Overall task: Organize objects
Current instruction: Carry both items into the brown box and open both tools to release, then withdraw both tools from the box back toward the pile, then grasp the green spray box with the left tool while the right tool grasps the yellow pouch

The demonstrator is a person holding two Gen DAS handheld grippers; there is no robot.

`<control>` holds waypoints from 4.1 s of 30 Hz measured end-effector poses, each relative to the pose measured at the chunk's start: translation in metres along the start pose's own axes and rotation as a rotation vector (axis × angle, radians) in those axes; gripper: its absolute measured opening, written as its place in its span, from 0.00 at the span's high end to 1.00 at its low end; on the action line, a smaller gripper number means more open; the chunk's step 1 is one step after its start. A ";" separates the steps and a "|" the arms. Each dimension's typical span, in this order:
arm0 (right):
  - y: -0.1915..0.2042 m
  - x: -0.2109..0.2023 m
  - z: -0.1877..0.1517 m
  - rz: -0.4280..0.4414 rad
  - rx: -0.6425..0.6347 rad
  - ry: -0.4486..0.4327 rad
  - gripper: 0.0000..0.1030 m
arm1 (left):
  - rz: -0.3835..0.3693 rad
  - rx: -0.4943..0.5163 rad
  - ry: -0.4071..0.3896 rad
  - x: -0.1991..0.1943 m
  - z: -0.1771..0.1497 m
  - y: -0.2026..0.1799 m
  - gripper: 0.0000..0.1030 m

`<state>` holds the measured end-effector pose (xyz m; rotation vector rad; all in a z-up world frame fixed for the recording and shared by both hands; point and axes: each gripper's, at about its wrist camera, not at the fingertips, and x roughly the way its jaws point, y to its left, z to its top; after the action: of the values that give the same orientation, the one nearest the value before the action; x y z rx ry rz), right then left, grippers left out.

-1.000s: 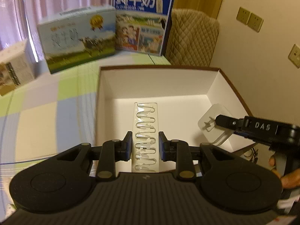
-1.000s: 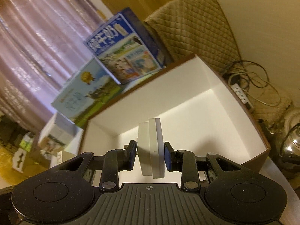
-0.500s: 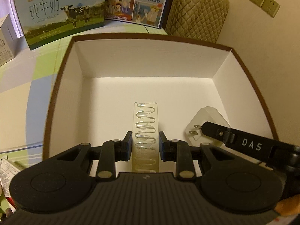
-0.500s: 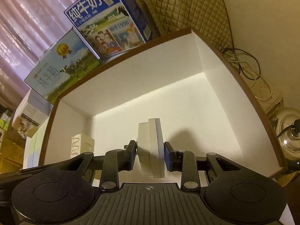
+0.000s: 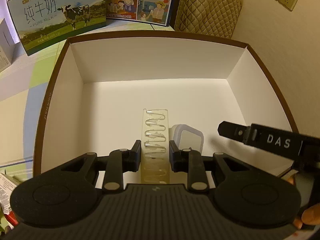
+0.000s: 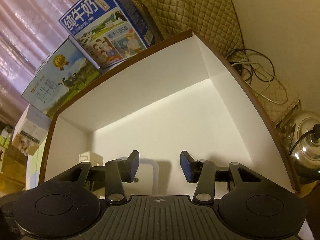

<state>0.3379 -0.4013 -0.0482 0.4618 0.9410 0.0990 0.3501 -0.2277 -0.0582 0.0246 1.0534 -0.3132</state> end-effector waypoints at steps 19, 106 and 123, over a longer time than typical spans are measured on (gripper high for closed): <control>0.033 -0.031 -0.024 -0.078 -0.330 -0.058 0.33 | 0.022 0.026 -0.065 -0.034 -0.007 0.015 0.39; 0.139 -0.021 -0.232 0.342 -0.372 0.191 0.32 | 0.267 -0.371 -0.107 -0.212 -0.264 0.200 0.17; 0.150 0.042 -0.236 0.438 -0.253 0.230 0.63 | 0.298 -0.449 -0.072 -0.190 -0.269 0.232 0.17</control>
<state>0.1917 -0.1753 -0.1343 0.4199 1.0226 0.6734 0.0965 0.0851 -0.0595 -0.2294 1.0126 0.1947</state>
